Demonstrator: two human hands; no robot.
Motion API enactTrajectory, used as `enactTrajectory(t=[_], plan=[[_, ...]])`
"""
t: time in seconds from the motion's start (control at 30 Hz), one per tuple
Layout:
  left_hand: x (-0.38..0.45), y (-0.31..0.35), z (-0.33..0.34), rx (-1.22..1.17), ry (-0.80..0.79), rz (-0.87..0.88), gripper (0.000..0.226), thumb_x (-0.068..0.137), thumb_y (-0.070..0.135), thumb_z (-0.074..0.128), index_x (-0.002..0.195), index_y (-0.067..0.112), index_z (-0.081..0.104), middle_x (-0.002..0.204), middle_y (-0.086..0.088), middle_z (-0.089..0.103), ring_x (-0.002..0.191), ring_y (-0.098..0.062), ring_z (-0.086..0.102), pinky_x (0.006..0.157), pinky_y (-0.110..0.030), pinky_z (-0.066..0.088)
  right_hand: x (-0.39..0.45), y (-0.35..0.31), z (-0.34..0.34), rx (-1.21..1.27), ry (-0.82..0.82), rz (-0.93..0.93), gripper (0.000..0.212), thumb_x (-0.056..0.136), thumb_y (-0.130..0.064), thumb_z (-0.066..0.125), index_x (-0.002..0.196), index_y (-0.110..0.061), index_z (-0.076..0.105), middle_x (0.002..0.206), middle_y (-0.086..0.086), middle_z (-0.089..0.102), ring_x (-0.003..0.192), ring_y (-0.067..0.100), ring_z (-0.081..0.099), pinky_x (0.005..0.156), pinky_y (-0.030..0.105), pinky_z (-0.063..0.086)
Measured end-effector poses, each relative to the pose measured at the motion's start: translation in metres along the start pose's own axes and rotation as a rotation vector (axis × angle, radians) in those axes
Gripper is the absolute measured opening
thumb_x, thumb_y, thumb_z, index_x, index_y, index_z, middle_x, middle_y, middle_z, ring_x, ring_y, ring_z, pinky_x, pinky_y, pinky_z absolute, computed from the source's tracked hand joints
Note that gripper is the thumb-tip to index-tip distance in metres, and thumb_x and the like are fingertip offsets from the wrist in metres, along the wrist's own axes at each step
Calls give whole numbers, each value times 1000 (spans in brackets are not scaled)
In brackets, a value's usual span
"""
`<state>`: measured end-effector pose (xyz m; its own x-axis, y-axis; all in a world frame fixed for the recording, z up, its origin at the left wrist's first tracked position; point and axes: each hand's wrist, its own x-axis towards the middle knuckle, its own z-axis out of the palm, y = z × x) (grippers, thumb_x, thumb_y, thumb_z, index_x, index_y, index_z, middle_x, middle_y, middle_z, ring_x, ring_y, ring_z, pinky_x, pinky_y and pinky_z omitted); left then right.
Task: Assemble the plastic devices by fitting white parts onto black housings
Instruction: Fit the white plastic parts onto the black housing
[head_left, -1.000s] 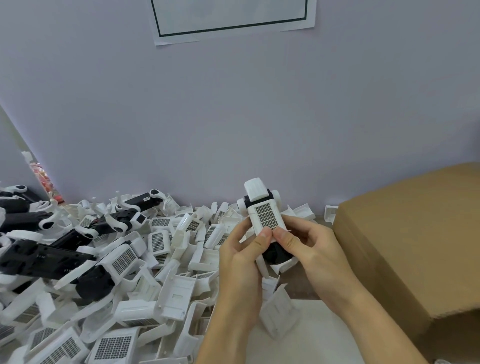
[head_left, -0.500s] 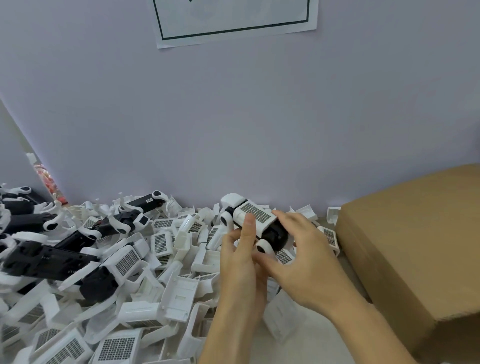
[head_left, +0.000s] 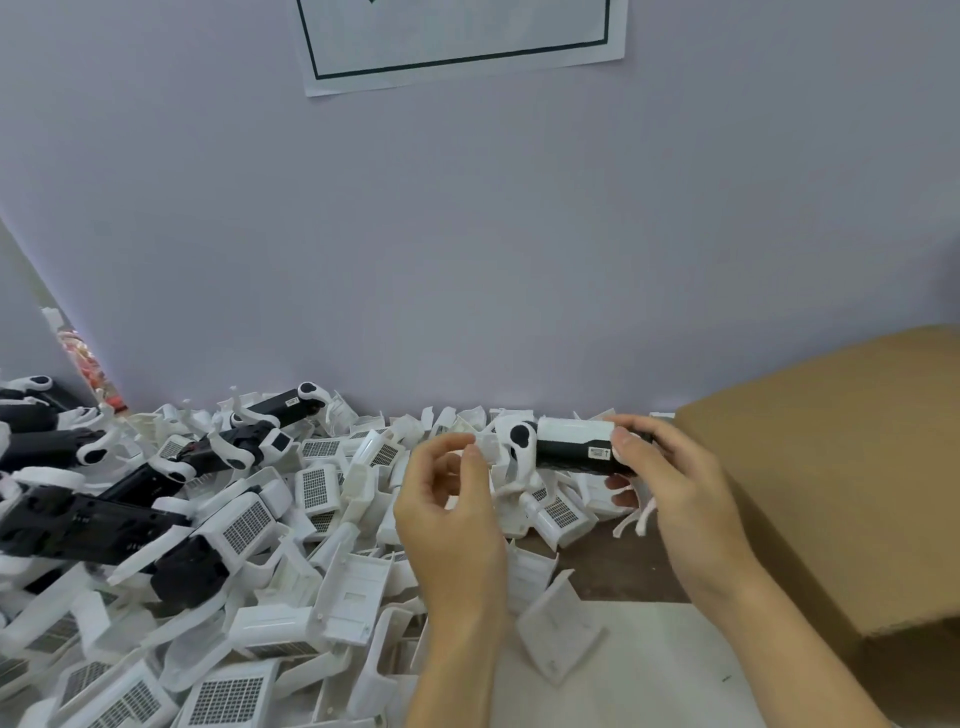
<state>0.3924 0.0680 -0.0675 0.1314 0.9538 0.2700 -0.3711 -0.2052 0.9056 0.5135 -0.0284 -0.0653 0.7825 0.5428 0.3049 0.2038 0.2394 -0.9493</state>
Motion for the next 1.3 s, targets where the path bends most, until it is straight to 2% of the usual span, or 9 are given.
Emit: enactTrajectory(t=[0.13, 0.23, 0.33, 0.5, 0.7, 0.87, 0.97, 1.07, 1.3], plan=[[-1, 2, -1, -2, -80, 1, 27, 97, 14, 61, 101, 38, 72, 102, 19, 70, 91, 3, 64, 72, -16, 51, 0, -1, -2, 228, -16, 104, 25, 96, -21, 53, 96, -5, 73, 87, 11, 68, 75, 24, 57, 67, 38, 45], [-3, 7, -1, -228, -287, -244, 25, 95, 17, 64, 114, 31, 74, 118, 6, 73, 109, -11, 68, 87, -31, 52, -3, -8, -3, 451, -145, 311, 30, 83, -34, 58, 79, -10, 74, 79, 13, 63, 64, 26, 57, 63, 39, 42], [-4, 12, -1, -379, -390, -324, 38, 87, 25, 72, 123, 11, 70, 116, -10, 74, 109, -25, 69, 97, -41, 52, -6, -10, -4, 566, -300, 444, 36, 85, -37, 55, 92, -6, 71, 90, 20, 61, 66, 31, 55, 59, 38, 45], [-4, 14, -1, -423, -391, -301, 42, 81, 24, 70, 120, 8, 71, 107, -10, 75, 97, -21, 71, 84, -35, 56, -7, -12, -5, 565, -369, 468, 43, 93, -37, 46, 85, -9, 77, 88, 20, 63, 65, 29, 54, 56, 34, 44], [-2, 14, 0, -443, -400, -329, 18, 83, 25, 69, 96, 23, 80, 101, -3, 77, 89, -15, 73, 76, -29, 60, -4, -22, -6, 450, -273, 367, 37, 91, -34, 50, 78, -8, 72, 85, 18, 58, 69, 33, 51, 61, 37, 40], [1, 14, -2, -469, -383, -356, 17, 82, 26, 64, 81, 21, 80, 86, -1, 74, 75, -15, 69, 67, -27, 57, 1, -38, -15, 228, -246, 154, 43, 78, -40, 59, 96, -3, 72, 85, 12, 67, 71, 22, 62, 59, 31, 50], [-1, 15, -3, -447, -423, -420, 30, 83, 40, 63, 86, 15, 79, 97, -10, 74, 82, -24, 69, 73, -36, 57, 0, -46, -23, 39, -285, 49, 42, 71, -45, 65, 101, -17, 72, 101, 14, 69, 87, 25, 64, 75, 40, 51], [-2, 15, -3, -368, -472, -438, 24, 75, 39, 70, 82, 17, 79, 96, -10, 76, 82, -24, 73, 65, -33, 60, -2, -52, -28, -130, -352, 0, 37, 71, -40, 81, 104, -25, 72, 107, 6, 70, 96, 20, 66, 79, 37, 52], [4, 11, -7, -275, -379, -440, 34, 69, 40, 74, 83, 8, 75, 84, -15, 70, 70, -25, 68, 65, -37, 59, -7, -65, -32, -475, -466, 54, 18, 89, -29, 74, 106, -32, 70, 108, -13, 71, 102, 7, 68, 94, 28, 52]])
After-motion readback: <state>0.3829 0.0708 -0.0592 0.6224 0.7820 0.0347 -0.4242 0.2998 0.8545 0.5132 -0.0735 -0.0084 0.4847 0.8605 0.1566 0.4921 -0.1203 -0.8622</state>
